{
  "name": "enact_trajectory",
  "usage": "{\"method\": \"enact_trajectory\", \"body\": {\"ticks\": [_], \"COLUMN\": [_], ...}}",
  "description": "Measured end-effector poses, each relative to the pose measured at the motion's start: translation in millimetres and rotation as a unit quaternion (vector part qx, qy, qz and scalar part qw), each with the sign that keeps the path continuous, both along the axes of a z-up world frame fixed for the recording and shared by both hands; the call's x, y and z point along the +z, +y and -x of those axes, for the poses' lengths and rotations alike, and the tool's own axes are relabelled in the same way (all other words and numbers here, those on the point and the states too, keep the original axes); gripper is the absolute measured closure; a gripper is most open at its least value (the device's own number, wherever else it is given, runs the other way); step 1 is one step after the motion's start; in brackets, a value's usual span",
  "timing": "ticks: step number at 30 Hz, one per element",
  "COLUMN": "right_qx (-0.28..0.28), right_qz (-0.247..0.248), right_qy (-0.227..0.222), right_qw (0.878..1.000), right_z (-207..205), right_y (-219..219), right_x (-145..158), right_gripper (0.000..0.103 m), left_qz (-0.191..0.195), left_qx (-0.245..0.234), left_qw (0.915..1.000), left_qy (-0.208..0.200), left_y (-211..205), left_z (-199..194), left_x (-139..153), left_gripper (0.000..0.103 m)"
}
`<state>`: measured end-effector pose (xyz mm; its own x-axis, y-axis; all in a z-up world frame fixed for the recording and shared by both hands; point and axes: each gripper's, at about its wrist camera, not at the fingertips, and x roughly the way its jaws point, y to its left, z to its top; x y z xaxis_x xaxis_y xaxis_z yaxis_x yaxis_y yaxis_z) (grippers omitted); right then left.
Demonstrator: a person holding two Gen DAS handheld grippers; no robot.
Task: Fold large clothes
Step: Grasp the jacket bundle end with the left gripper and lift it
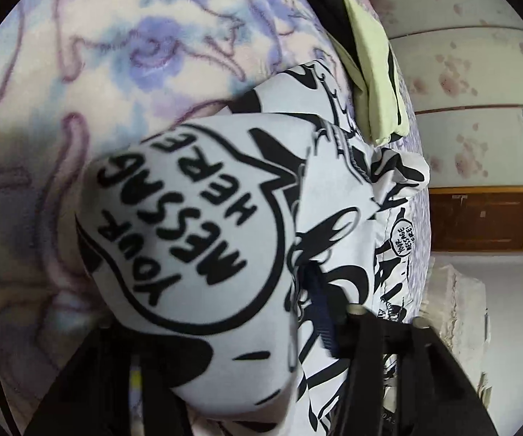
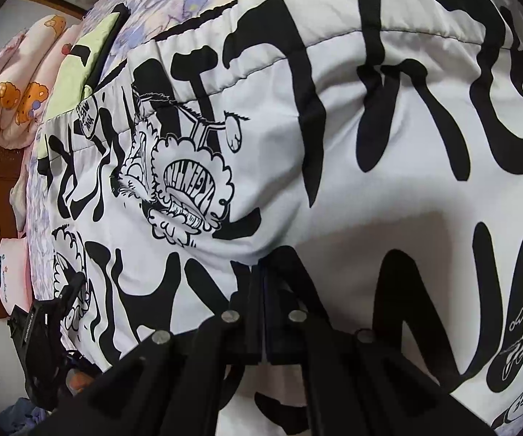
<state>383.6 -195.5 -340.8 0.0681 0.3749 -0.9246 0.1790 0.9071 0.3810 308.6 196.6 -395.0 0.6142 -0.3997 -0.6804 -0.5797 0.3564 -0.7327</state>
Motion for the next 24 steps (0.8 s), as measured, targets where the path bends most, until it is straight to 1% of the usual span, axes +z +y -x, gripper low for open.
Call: {"method": "enact_trajectory", "body": {"ticks": [1, 2, 5, 7, 9, 10, 12, 13, 14, 16, 17, 18, 19, 20, 23, 24], "right_qx": [-0.001, -0.002, -0.005, -0.008, -0.007, -0.008, -0.013, -0.017, -0.022, -0.030, -0.037, -0.043, -0.054, -0.065, -0.075, -0.076], "right_qz": [-0.001, -0.003, -0.004, -0.005, -0.003, -0.003, -0.003, -0.003, -0.002, -0.002, -0.006, -0.010, -0.019, -0.031, -0.062, -0.069], "right_qy": [0.000, -0.001, -0.004, -0.005, -0.008, -0.010, -0.014, -0.018, -0.023, -0.030, -0.032, -0.033, -0.034, -0.036, -0.042, -0.043], "right_qw": [1.000, 1.000, 1.000, 1.000, 1.000, 1.000, 1.000, 1.000, 0.999, 0.999, 0.999, 0.998, 0.998, 0.997, 0.994, 0.994], "right_z": [1, 2, 2, 3, 4, 5, 8, 10, 13, 16, 18, 19, 21, 23, 28, 30], "right_y": [0, -1, -2, -4, -3, -3, -5, -5, -6, -7, -9, -10, -14, -18, -28, -30], "right_x": [0, 1, 1, 1, 2, 3, 4, 4, 5, 5, 5, 5, 4, 2, 0, 0], "right_gripper": [0.103, 0.103, 0.103, 0.103, 0.103, 0.103, 0.103, 0.103, 0.103, 0.103, 0.103, 0.103, 0.103, 0.103, 0.103, 0.103], "left_qz": [0.002, -0.003, -0.039, -0.043, -0.041, -0.045, -0.068, -0.077, -0.088, -0.103, -0.116, -0.125, -0.131, -0.141, -0.173, -0.181], "left_qx": [0.000, 0.002, -0.016, -0.021, -0.037, -0.046, -0.087, -0.101, -0.133, -0.172, -0.202, -0.221, -0.235, -0.262, -0.322, -0.333], "left_qw": [1.0000, 0.9999, 0.9990, 0.9983, 0.9954, 0.9938, 0.9854, 0.9824, 0.9749, 0.9629, 0.9516, 0.9430, 0.9364, 0.9221, 0.8853, 0.8774], "left_qy": [-0.007, -0.014, -0.017, -0.033, -0.078, -0.091, -0.129, -0.137, -0.155, -0.181, -0.201, -0.215, -0.226, -0.247, -0.288, -0.294], "left_y": [0, -2, -9, -10, -13, -16, -27, -31, -39, -51, -61, -69, -75, -87, -121, -129], "left_z": [1, 0, -6, -5, -3, -3, -8, -12, -18, -27, -32, -34, -35, -36, -33, -32], "left_x": [2, 7, 20, 27, 42, 48, 71, 78, 92, 110, 124, 134, 141, 154, 179, 184], "left_gripper": [0.080, 0.081, 0.084, 0.086, 0.087, 0.087, 0.087, 0.088, 0.088, 0.088, 0.088, 0.088, 0.088, 0.088, 0.088, 0.088]}}
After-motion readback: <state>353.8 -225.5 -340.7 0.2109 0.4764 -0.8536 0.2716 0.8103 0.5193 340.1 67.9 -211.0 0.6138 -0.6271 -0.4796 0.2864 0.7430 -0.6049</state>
